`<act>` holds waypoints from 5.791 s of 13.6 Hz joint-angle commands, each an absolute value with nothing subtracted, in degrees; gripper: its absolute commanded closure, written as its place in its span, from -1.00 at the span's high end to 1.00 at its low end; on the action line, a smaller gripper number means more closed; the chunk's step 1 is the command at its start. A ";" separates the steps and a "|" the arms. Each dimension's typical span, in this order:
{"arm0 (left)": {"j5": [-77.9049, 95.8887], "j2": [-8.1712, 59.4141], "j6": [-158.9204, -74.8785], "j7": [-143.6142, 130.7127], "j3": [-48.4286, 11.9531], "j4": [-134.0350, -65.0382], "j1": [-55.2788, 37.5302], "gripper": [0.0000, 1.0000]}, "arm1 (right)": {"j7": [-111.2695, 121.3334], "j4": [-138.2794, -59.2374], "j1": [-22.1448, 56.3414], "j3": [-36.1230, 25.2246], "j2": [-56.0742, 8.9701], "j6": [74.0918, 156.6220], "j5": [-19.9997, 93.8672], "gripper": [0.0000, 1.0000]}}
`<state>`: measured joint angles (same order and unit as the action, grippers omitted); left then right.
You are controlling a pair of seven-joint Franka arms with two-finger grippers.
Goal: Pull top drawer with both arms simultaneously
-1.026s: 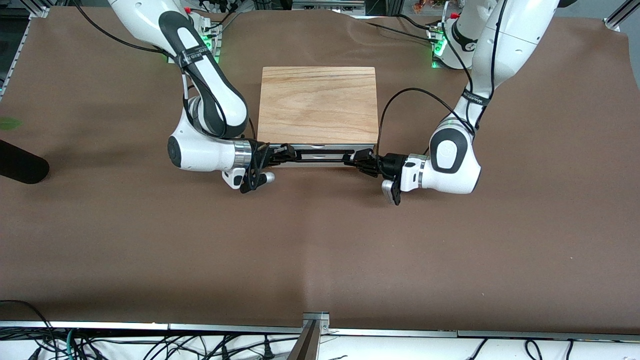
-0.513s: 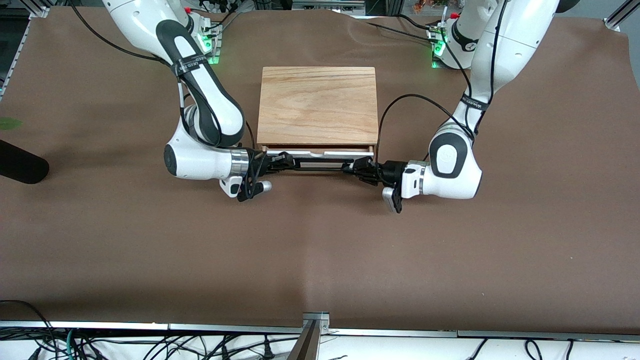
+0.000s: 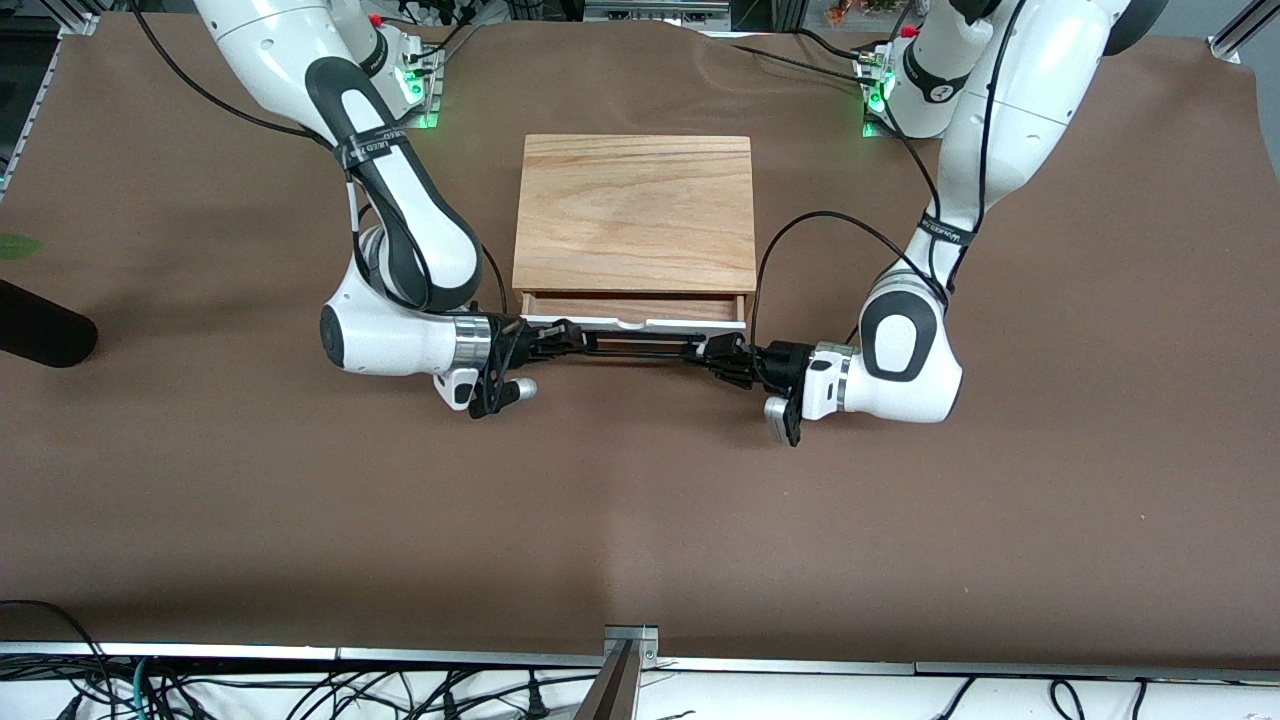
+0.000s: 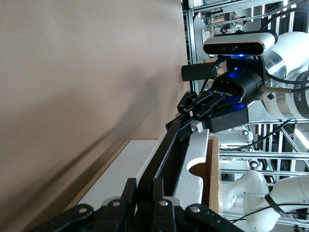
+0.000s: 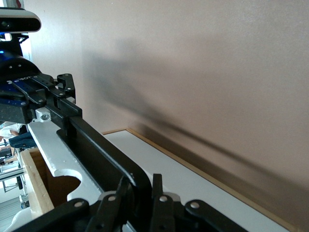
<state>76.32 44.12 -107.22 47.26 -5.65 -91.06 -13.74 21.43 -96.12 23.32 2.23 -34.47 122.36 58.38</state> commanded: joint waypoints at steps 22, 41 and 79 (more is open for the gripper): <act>78.22 56.95 -112.50 39.46 -5.19 -67.67 -13.71 0.19 | 19.07 -74.27 22.15 2.46 -47.99 121.64 58.01 -0.96; 43.74 46.07 -112.15 23.47 -3.78 -67.67 -12.92 1.00 | 13.80 -72.16 15.21 -3.24 -41.58 113.48 48.61 1.00; 1.58 10.63 -89.91 -0.61 1.76 -82.09 -4.57 1.00 | 0.44 -98.96 -1.49 1.67 0.79 101.25 -0.44 1.00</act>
